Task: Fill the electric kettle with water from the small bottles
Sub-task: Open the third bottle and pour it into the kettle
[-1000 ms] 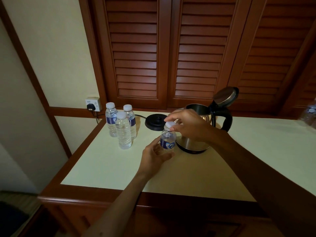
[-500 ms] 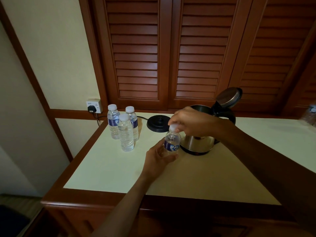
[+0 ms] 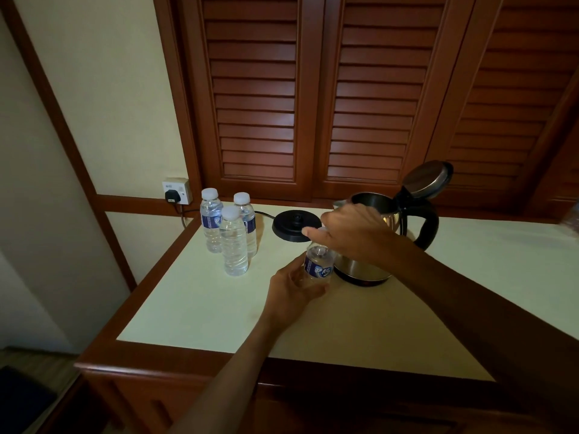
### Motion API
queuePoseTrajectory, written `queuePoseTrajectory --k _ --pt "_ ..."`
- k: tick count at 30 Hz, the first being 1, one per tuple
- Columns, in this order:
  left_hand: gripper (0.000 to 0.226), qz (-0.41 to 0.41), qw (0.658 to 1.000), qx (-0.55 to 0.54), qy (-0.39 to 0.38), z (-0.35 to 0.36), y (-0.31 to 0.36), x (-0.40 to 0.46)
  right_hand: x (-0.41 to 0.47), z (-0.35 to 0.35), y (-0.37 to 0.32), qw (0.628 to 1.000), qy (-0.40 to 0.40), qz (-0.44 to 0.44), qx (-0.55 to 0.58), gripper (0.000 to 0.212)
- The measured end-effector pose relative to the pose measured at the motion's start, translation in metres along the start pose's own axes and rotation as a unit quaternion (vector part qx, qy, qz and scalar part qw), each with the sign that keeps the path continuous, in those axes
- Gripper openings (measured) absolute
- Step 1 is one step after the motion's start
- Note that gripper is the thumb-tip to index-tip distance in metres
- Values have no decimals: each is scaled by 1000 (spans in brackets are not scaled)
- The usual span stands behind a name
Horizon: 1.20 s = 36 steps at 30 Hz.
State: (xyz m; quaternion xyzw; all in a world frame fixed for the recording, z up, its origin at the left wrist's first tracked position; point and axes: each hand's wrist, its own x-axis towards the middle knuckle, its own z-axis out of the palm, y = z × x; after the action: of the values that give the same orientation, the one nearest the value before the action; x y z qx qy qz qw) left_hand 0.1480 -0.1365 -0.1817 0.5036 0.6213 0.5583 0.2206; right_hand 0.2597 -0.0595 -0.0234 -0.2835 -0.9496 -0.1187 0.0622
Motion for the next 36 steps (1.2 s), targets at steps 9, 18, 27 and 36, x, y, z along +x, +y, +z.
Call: queuePoseTrajectory --k 9,18,27,36 --pt "60 -4 1000 9 7 1 1 1 -3 -5 39 973 -60 -140 171 38" --pt "60 -3 1000 27 6 1 2 0 -6 21 35 957 33 -137 254 26" --pt "67 -10 1000 8 8 5 -4 2 -10 32 19 928 139 -53 342 20" --pt "57 21 999 24 19 5 7 -2 -18 71 -8 868 240 81 427 42"
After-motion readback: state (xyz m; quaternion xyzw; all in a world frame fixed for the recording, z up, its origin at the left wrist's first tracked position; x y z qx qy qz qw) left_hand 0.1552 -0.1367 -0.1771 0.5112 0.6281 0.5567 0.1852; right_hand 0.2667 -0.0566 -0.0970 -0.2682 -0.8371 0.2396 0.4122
